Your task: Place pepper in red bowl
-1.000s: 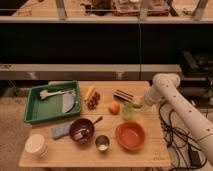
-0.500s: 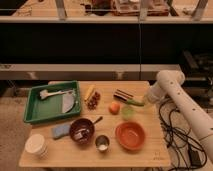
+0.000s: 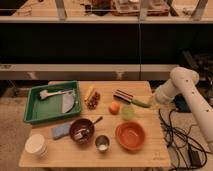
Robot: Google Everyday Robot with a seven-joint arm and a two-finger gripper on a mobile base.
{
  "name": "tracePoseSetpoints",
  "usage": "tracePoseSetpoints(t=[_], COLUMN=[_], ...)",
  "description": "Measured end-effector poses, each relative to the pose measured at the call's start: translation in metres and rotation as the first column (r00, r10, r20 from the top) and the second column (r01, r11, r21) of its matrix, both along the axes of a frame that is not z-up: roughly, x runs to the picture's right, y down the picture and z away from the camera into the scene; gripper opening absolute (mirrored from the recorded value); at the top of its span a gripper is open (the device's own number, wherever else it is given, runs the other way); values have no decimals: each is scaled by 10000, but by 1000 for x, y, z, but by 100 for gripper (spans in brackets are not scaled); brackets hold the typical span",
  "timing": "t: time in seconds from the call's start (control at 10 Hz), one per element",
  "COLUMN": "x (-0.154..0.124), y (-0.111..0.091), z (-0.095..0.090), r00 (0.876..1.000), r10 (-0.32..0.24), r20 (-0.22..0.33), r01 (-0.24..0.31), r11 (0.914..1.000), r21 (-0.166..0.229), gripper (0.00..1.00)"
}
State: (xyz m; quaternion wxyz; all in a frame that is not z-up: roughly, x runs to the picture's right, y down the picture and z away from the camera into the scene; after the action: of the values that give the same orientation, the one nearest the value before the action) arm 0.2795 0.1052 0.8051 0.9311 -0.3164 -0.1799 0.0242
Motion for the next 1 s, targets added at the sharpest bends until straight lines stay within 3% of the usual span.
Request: tracePoseSetpoints(t=[0.2,0.6,0.7,0.9,1.0], x=[-4,-3,-5,-14,-22], y=[3,3,4,11,17], z=[-7,-7,-7,-17,-30], r00=[9995,9995,9994,9890,9647], r10=[-316,-303,-335,-1057,-1991], r20=[-74,-91,87,1032,1722], r01=[315,301,337,1070,1983], r11=[9995,9995,9993,9942,9799], r21=[-97,-123,-144,-75,223], gripper=[19,19,19,19,19])
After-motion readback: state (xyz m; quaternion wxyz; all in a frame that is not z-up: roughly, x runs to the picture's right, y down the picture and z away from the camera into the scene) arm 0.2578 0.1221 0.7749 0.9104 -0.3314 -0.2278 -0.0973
